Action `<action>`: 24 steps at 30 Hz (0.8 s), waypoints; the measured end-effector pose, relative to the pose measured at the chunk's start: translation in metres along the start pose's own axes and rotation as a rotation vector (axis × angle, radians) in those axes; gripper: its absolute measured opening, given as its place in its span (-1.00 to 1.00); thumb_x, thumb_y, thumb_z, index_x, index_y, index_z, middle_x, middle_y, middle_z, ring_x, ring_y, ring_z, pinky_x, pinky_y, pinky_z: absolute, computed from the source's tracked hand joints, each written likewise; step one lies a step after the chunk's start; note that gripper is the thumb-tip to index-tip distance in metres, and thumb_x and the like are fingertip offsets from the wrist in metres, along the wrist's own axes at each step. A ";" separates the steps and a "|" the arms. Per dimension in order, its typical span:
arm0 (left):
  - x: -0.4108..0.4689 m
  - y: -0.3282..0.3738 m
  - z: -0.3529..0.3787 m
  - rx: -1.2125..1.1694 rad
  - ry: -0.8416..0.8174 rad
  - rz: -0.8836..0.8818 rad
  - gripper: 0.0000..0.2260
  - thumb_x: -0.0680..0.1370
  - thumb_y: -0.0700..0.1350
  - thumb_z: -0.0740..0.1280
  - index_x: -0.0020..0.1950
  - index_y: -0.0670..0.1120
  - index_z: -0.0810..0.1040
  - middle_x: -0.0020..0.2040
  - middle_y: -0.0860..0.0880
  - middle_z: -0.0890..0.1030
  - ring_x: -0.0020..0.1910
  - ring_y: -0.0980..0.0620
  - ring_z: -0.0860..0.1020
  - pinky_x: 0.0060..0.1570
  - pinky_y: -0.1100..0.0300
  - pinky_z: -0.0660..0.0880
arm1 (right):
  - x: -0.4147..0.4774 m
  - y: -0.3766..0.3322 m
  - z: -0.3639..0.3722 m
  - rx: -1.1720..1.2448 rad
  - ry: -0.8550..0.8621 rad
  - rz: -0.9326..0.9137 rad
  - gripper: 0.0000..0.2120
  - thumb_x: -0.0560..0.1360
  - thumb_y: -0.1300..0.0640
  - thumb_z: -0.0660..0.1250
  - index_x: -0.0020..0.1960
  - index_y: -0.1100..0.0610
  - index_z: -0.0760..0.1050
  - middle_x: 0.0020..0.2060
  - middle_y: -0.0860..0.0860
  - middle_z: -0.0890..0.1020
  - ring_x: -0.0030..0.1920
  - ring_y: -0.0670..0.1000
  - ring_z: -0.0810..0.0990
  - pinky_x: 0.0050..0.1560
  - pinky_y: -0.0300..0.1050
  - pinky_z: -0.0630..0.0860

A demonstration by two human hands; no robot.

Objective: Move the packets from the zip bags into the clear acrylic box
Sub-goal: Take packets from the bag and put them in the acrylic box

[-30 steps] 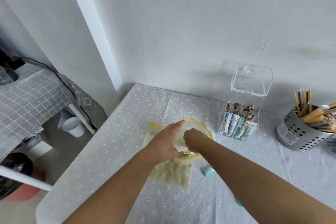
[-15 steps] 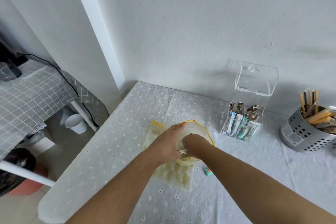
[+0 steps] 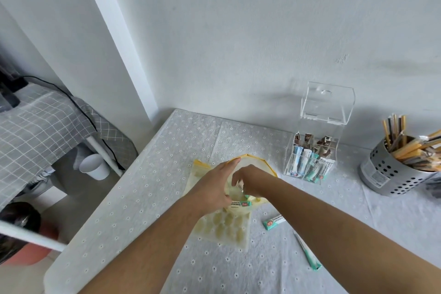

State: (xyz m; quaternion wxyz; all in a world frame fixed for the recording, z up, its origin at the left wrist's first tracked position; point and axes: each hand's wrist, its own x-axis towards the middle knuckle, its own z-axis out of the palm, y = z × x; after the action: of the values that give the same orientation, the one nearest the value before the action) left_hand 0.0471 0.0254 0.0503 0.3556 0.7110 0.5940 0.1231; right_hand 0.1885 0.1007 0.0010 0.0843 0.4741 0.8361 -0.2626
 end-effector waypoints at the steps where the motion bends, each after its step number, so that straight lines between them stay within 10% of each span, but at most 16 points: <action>1: 0.000 0.000 0.000 -0.001 -0.003 -0.002 -0.18 0.41 -0.32 0.32 0.52 0.17 0.04 0.44 0.13 0.24 0.09 -0.03 0.52 -0.30 0.51 0.36 | -0.001 -0.001 0.000 -0.042 -0.021 -0.010 -0.61 0.43 0.36 0.32 0.21 0.07 0.52 0.13 0.11 0.55 0.02 0.06 0.55 0.05 -0.09 0.50; 12: 0.000 -0.002 0.003 0.003 -0.002 -0.001 -0.19 0.42 -0.32 0.32 0.53 0.15 0.03 0.47 0.13 0.20 0.16 -0.06 0.50 -0.19 0.47 0.35 | -0.001 -0.005 0.026 -0.341 -0.109 -0.092 -0.74 0.47 0.08 0.33 0.09 0.20 0.54 0.13 0.14 0.49 0.06 0.15 0.54 0.03 -0.04 0.49; 24: 0.003 -0.002 -0.001 0.028 0.016 -0.002 -0.22 0.43 -0.30 0.32 0.53 0.13 0.04 0.46 0.12 0.22 0.20 -0.08 0.48 -0.07 0.39 0.32 | -0.005 -0.008 -0.013 -0.114 0.003 -0.070 -0.78 0.48 0.13 0.34 -0.03 0.30 0.59 -0.10 0.21 0.65 -0.17 0.03 0.45 -0.18 -0.11 0.33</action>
State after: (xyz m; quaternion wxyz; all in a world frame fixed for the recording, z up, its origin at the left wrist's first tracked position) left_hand 0.0462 0.0285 0.0490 0.3408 0.7144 0.5992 0.1201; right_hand 0.1854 0.1007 0.0170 0.1007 0.4395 0.8659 -0.2167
